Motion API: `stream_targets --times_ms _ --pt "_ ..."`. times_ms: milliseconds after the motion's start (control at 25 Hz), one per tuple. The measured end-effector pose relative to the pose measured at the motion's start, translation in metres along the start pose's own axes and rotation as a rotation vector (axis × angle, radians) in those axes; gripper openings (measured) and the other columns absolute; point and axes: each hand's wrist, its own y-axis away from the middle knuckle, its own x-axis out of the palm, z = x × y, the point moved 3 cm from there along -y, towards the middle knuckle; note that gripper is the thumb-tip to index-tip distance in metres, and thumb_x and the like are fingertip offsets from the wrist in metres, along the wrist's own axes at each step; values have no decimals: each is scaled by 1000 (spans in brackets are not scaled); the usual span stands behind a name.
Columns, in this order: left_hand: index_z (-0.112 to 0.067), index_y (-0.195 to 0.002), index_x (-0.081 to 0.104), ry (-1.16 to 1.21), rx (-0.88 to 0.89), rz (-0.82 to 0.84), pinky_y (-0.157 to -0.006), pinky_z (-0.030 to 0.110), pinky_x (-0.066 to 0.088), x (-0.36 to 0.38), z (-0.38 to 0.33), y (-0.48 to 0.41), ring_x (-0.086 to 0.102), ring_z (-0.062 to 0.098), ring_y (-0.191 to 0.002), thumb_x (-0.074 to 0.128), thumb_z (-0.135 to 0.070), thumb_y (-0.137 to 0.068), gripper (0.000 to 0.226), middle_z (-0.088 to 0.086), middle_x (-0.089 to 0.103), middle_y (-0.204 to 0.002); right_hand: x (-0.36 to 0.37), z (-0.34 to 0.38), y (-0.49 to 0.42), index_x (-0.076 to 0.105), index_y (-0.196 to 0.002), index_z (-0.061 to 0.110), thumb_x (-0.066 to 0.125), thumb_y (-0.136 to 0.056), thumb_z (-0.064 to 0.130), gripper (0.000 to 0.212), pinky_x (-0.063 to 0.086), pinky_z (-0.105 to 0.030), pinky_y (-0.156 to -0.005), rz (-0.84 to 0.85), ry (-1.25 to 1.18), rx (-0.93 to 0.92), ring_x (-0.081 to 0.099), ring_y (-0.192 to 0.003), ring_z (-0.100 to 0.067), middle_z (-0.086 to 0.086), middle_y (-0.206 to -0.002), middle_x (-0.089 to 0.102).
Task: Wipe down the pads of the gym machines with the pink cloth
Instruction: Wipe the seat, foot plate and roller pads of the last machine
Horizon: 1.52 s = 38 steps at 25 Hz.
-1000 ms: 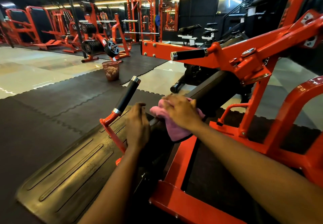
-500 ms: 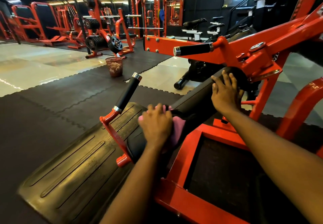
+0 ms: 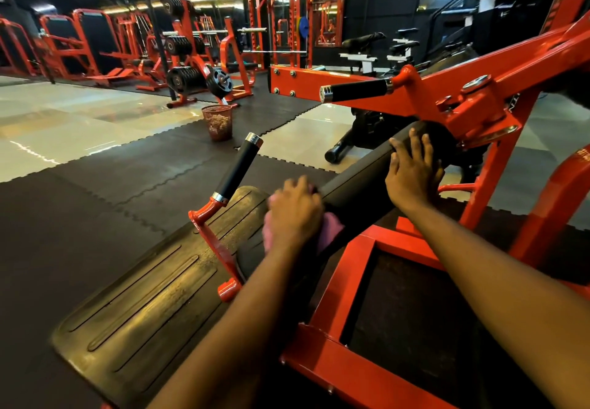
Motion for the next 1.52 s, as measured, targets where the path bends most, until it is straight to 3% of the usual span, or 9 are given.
stream_targets --times_ms 120,320,560,800,880,960,1160,1320,1520 --pt "-22 -119 55 43 36 55 -90 47 46 12 -34 -31 55 36 -102 39 -38 -98 31 12 57 -119 0 0 0 50 -144 35 39 -106 29 40 14 -58 -120 17 23 13 7 -156 -21 4 -167 21" --pt "-29 -122 54 111 -41 63 -84 45 55 -3 50 8 57 23 -100 42 -39 -96 30 3 59 -117 -4 0 0 48 -146 33 37 -107 30 40 13 -58 -121 30 9 -6 6 -156 -21 4 -168 18" --pt "-23 -146 43 103 -155 91 -96 42 49 -28 109 62 53 21 -117 48 -33 -101 47 5 53 -137 0 -8 12 54 -140 21 39 -103 15 40 26 -57 -119 -109 -183 -69 14 -154 -32 -6 -165 26" --pt "-25 -123 55 170 -137 70 -93 49 51 -20 106 43 57 23 -105 42 -43 -94 37 5 61 -120 0 -32 51 49 -146 21 45 -102 0 48 33 -34 -114 -128 -431 78 17 -154 -22 0 -169 15" --pt "-25 -111 55 118 -133 20 -89 49 51 -12 90 28 57 24 -97 36 -44 -90 33 5 61 -110 -1 -30 49 49 -145 20 47 -101 -2 50 35 -27 -108 -117 -432 96 16 -151 -13 0 -169 14" --pt "-23 -111 55 44 -103 -7 -87 48 50 0 49 7 56 30 -97 33 -43 -89 37 9 60 -109 0 -26 47 49 -144 16 47 -100 -5 50 33 -25 -107 -119 -385 84 14 -146 -7 -3 -169 13" --pt "-22 -112 60 -25 -9 -86 -87 47 46 16 -43 -22 58 32 -95 40 -40 -94 32 10 62 -110 -3 -24 45 48 -144 17 47 -99 -5 50 37 -31 -106 -74 -335 65 21 -152 -28 -4 -169 11" --pt "-29 -121 56 32 75 -138 -83 43 50 12 20 14 56 28 -102 42 -43 -94 34 4 60 -118 -7 -19 45 52 -140 12 46 -95 -10 51 35 -35 -114 -104 -322 63 22 -152 -33 -10 -168 15" --pt "-32 -132 48 15 -97 -120 -87 46 52 4 89 58 52 24 -116 27 -56 -87 56 2 54 -132 -3 -16 42 53 -139 10 45 -93 -14 53 33 -43 -120 -124 -350 93 21 -153 -34 -13 -167 17"
